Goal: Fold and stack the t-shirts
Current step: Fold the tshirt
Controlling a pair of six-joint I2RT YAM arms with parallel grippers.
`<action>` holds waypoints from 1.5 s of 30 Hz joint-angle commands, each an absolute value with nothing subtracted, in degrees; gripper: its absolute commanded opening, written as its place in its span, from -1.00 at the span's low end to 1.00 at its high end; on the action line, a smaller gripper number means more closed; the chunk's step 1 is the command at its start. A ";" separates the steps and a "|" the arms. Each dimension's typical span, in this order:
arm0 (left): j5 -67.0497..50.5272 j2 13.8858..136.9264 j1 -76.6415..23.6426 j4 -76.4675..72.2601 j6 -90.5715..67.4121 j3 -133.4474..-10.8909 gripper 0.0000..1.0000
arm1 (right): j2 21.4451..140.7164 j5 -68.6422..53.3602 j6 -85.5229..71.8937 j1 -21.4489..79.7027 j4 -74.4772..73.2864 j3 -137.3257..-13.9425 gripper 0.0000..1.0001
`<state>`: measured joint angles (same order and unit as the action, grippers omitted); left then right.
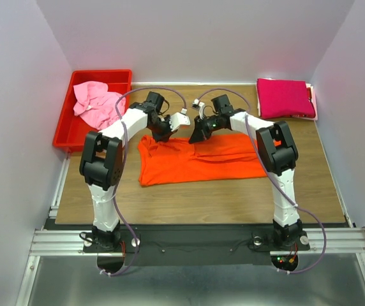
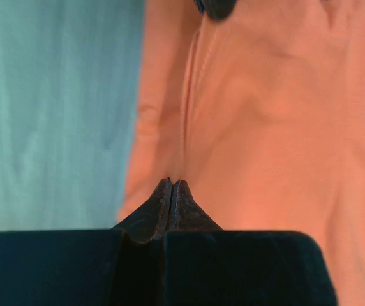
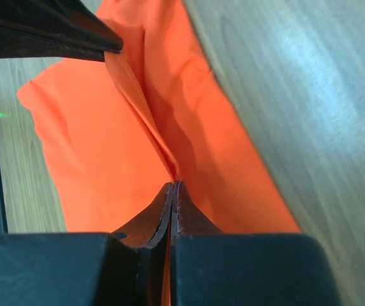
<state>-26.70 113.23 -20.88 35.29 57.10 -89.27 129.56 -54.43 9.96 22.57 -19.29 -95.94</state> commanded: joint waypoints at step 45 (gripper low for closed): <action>-28.22 89.57 -23.91 24.79 27.69 -63.72 -0.22 | 117.60 -42.11 17.67 22.15 -19.34 -90.26 -0.15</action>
